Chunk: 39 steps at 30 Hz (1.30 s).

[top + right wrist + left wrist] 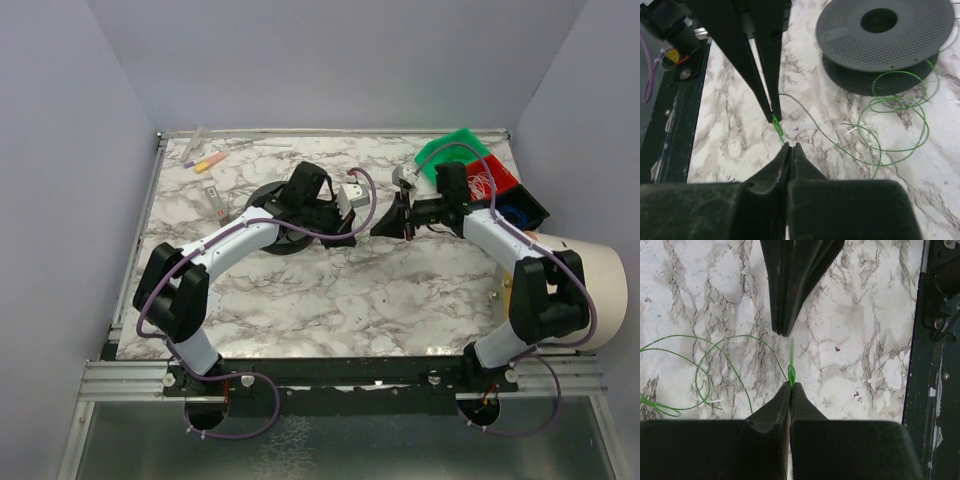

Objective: Wrap the cables

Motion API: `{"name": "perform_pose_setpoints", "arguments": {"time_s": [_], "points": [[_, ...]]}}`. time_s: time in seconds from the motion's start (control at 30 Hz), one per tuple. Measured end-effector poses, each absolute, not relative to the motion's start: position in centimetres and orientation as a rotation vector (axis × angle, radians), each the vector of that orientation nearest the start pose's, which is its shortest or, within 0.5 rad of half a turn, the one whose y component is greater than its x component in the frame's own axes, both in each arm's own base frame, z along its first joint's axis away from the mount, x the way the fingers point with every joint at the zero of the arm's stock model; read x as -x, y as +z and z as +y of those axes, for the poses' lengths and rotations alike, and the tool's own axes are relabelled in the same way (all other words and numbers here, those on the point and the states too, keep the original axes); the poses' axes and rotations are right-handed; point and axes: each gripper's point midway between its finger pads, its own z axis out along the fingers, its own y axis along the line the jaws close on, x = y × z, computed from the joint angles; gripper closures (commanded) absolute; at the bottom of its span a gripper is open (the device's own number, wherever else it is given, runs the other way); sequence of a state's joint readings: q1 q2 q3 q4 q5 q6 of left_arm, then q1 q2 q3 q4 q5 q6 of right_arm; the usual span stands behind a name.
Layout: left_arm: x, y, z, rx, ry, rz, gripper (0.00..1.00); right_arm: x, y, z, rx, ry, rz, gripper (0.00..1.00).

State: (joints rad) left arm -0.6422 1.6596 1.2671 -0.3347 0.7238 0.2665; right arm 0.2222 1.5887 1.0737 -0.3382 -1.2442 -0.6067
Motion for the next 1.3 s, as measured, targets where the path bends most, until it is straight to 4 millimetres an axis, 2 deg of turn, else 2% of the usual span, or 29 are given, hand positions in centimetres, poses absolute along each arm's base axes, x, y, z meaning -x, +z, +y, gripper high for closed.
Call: {"name": "perform_pose_setpoints", "arguments": {"time_s": [0.17, 0.23, 0.37, 0.47, 0.67, 0.93, 1.3], "points": [[-27.5, 16.4, -34.0, -1.32, -1.026, 1.869, 1.0, -30.9, 17.0, 21.1, 1.089, 1.147, 1.613, 0.98], [-27.5, 16.3, -34.0, -1.315, -1.03, 1.876, 1.0, -31.3, 17.4, 20.8, 1.077, 1.089, 1.601, 0.86], [-27.5, 16.4, -34.0, -1.307, -1.033, 1.879, 1.0, -31.1, 18.6, 22.0, 1.175, 0.986, 1.508, 0.76], [-27.4, 16.4, -34.0, -1.301, -1.037, 1.885, 1.0, -30.9, 18.6, 23.0, 1.243, 0.926, 1.46, 0.71], [-27.7, 16.5, -34.1, -1.277, -1.034, 1.899, 1.0, -30.6, 17.8, 24.6, 1.342, 0.811, 1.41, 0.68], [-27.7, 16.4, -34.1, -1.263, -1.038, 1.91, 1.0, -31.5, 16.9, 23.9, 1.378, 0.688, 1.399, 0.65], [-28.0, 15.8, -34.1, -1.255, -1.03, 1.932, 1.0, -30.9, 18.5, 23.6, 1.411, 0.623, 1.327, 0.56]]}}
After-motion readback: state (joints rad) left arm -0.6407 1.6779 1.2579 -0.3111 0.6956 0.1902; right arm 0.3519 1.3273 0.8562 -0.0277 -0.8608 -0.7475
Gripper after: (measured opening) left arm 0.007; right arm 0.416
